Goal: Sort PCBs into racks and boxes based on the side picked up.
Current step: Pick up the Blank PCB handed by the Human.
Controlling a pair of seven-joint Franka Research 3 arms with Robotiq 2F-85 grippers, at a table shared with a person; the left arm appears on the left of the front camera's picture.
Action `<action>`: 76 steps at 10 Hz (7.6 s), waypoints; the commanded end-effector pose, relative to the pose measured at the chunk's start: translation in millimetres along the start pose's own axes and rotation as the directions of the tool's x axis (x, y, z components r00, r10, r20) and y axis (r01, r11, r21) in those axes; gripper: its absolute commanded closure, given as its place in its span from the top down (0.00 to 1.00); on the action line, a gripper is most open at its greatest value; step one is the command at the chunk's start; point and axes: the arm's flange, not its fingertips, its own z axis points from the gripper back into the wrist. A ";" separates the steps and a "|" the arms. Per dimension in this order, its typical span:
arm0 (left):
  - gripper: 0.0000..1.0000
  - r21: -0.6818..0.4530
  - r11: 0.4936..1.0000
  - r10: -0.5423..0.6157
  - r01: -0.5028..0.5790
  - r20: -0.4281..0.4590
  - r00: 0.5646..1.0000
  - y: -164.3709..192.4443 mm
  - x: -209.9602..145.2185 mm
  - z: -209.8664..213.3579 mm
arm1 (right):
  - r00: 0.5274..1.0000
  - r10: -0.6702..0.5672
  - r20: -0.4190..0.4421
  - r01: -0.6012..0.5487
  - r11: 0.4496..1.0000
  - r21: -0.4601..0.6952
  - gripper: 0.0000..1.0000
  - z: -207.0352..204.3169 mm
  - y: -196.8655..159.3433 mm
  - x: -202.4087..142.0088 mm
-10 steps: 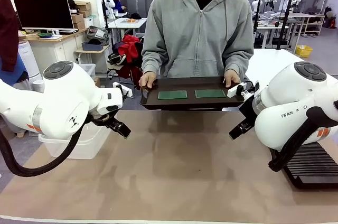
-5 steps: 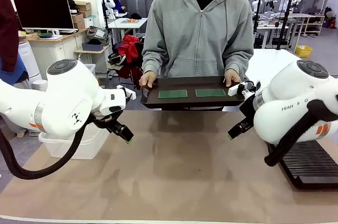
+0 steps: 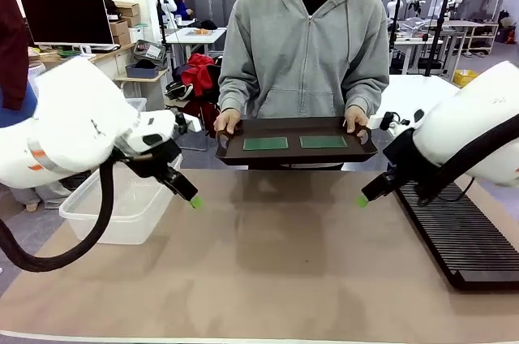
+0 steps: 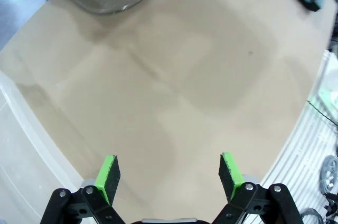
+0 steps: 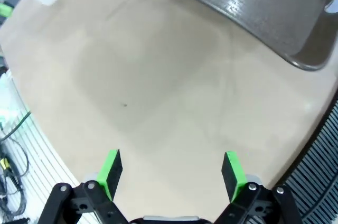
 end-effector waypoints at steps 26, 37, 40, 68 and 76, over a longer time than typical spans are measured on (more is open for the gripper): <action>1.00 0.247 0.922 -0.339 0.297 0.149 0.929 8.3 46.8 178.4 | 0.969 0.159 0.188 -0.144 0.986 -0.089 1.00 210.6 -18.9 41.2; 1.00 0.297 0.908 -0.352 0.296 0.155 0.923 5.9 55.5 196.7 | 0.957 0.143 0.251 -0.111 0.984 -0.138 1.00 229.4 -19.1 41.8; 1.00 0.288 0.912 -0.347 0.293 0.159 0.924 6.0 56.3 198.2 | 0.963 0.125 0.238 -0.094 0.986 -0.136 1.00 232.6 -19.8 41.4; 1.00 0.288 0.912 -0.347 0.293 0.159 0.924 6.0 56.3 198.2 | 0.963 0.125 0.238 -0.094 0.986 -0.136 1.00 232.6 -19.8 41.4; 1.00 0.288 0.912 -0.347 0.293 0.159 0.924 6.0 56.3 198.2 | 0.963 0.125 0.238 -0.094 0.986 -0.136 1.00 232.6 -19.8 41.4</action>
